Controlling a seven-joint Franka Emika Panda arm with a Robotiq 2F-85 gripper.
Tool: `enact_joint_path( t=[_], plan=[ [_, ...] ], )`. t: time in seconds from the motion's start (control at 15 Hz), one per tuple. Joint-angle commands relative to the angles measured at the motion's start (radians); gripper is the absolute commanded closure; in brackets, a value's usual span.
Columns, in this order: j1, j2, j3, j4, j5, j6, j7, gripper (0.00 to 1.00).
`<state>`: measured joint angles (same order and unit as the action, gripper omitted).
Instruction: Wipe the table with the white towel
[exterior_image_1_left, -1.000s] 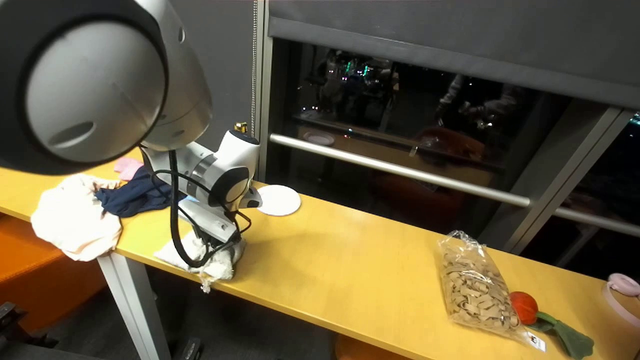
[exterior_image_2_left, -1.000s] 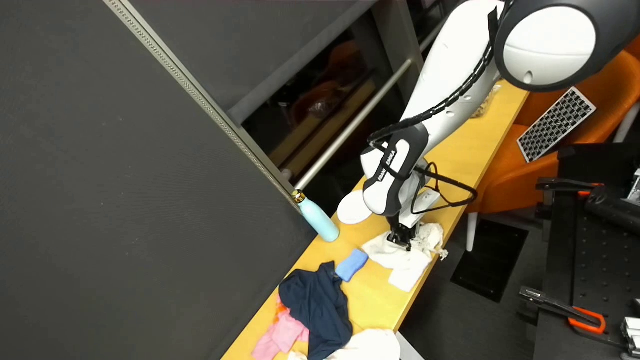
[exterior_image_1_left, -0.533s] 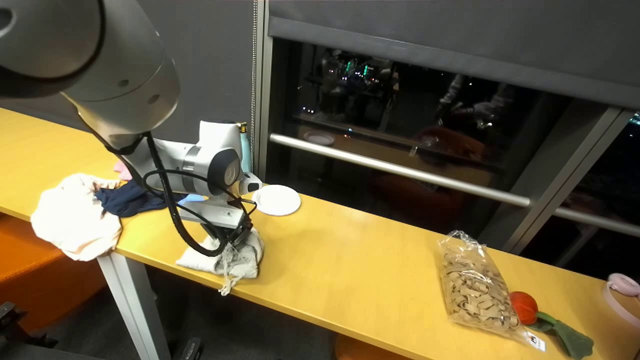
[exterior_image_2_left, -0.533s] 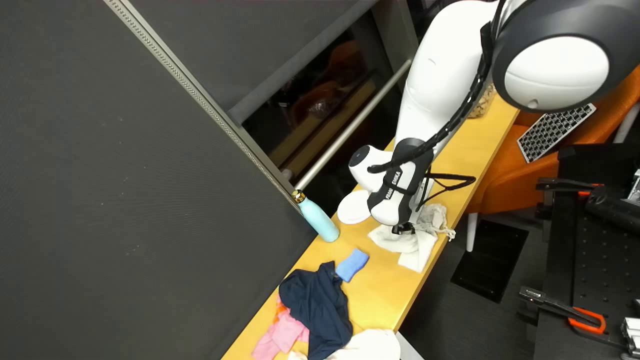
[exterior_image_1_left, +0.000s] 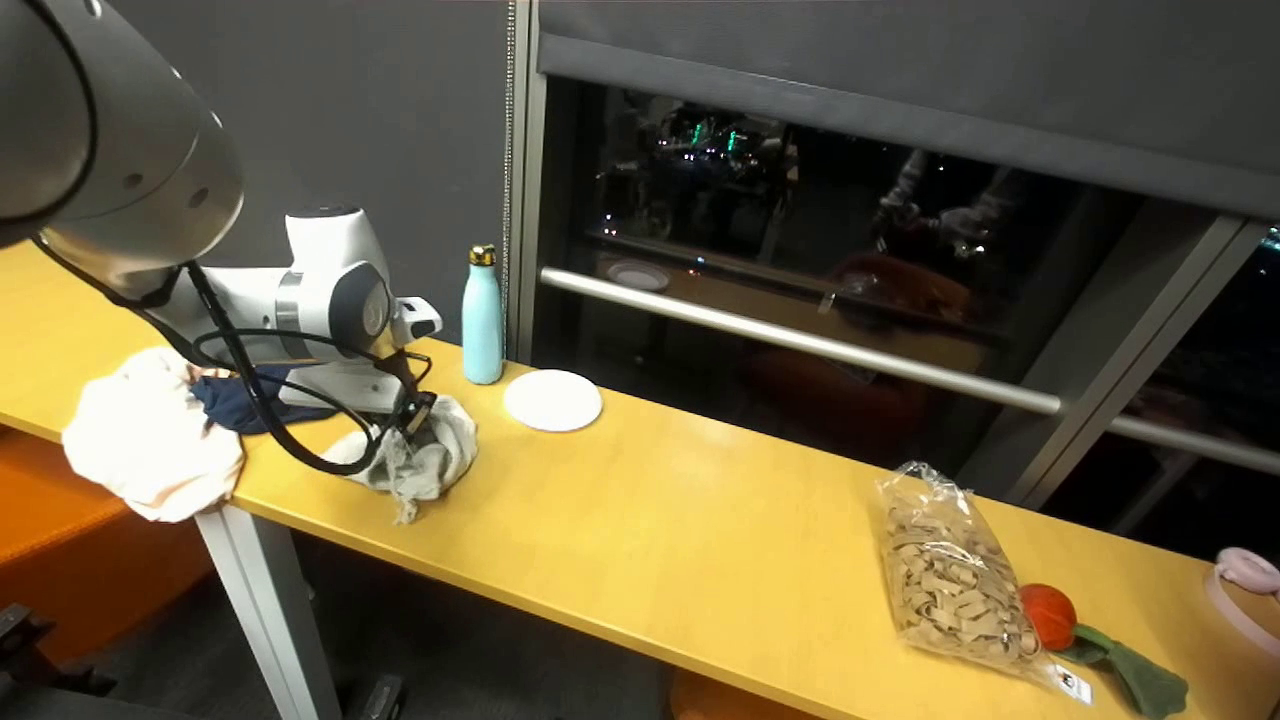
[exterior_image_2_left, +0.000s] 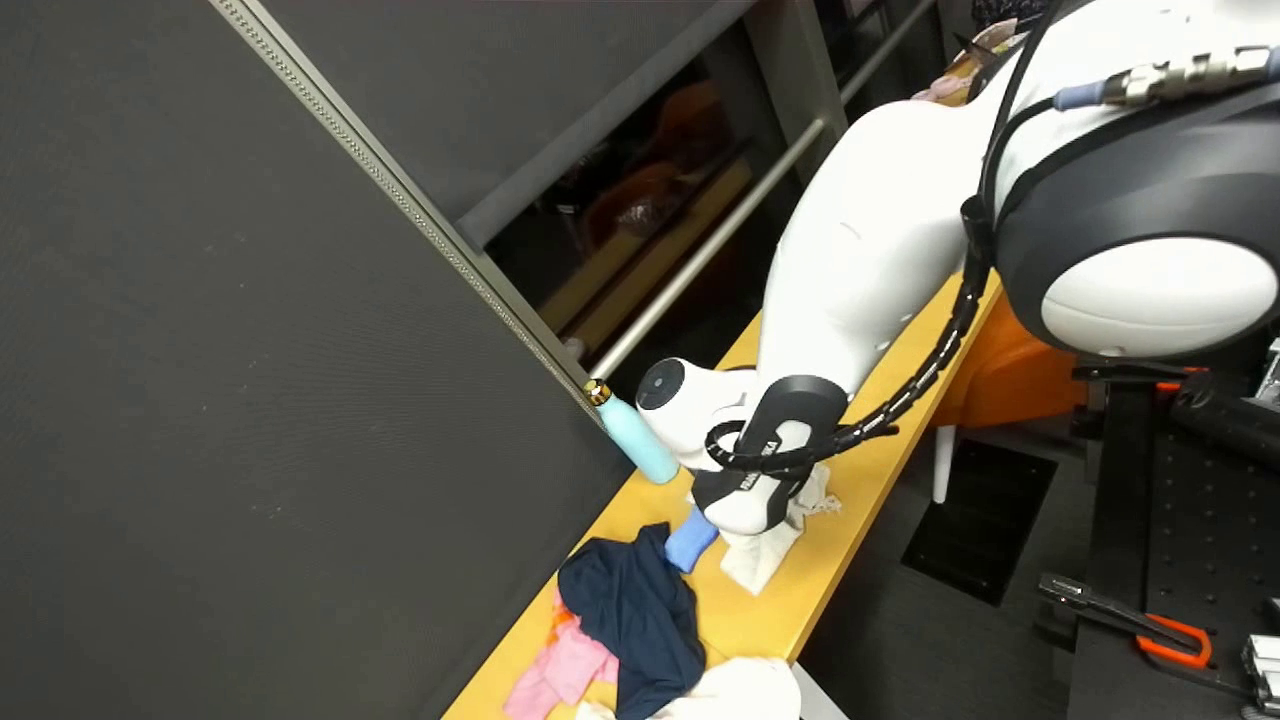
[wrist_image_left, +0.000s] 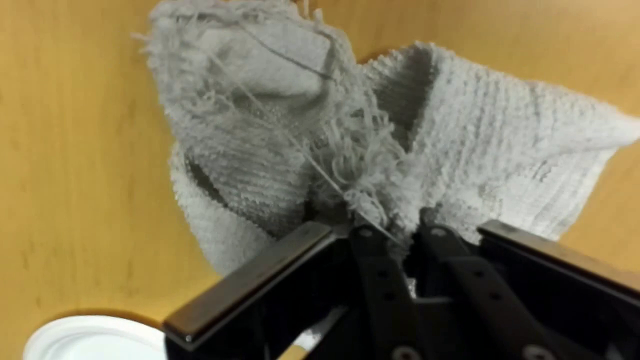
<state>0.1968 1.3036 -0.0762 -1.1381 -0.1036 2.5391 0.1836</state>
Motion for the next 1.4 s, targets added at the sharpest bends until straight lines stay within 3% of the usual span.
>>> enact_joint_path(
  t=[0.0,0.27,0.8,1.13,1.33],
  plan=[
    [-0.069,0.034,0.126,0.1,0.089,-0.055,-0.066,0.97],
    [-0.112,-0.012,0.186,0.102,0.146,-0.053,-0.095,0.97],
    [-0.096,0.072,0.222,0.415,0.191,-0.142,-0.108,0.97],
    [-0.089,0.149,0.301,0.511,0.227,-0.102,-0.221,0.97],
    [-0.087,0.197,0.382,0.577,0.278,-0.113,-0.304,0.97]
  ],
)
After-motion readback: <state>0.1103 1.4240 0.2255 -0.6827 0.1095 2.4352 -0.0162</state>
